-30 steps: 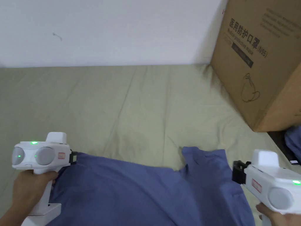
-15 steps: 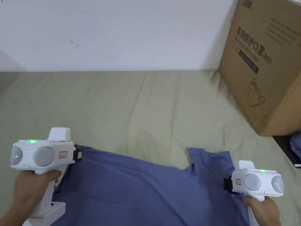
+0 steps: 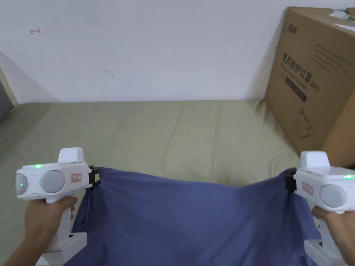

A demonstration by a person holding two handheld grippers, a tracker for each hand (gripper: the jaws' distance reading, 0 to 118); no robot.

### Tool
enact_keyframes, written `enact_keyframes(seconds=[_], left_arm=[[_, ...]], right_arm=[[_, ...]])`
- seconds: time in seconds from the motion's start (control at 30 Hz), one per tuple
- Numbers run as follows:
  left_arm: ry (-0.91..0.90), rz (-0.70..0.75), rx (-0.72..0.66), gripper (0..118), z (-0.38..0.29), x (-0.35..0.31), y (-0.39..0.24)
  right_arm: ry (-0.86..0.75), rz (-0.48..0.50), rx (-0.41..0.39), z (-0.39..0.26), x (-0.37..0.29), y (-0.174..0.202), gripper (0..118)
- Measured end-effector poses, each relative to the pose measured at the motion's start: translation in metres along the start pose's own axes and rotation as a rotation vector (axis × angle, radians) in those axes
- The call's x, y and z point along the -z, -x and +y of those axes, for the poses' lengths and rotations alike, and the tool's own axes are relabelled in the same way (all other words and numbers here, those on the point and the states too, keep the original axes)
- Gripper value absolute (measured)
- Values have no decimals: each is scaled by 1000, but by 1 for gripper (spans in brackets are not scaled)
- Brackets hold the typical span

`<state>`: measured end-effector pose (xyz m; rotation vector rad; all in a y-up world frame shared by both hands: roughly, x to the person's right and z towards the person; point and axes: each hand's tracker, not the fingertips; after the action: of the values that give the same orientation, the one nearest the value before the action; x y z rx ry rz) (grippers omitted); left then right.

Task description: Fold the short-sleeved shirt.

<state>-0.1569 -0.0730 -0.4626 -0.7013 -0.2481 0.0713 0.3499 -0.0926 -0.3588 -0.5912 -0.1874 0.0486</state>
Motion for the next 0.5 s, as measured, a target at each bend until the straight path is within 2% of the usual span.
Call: enact_keyframes(seconds=[0.23,0.5], left_arm=[[-170,49,36,2,71,-66,7],[-366,113,65,2,161,-139,13]], right_arm=[[-280,6,-36,101,-73,24,1],[-487,22,-29,207,-121,30,1]])
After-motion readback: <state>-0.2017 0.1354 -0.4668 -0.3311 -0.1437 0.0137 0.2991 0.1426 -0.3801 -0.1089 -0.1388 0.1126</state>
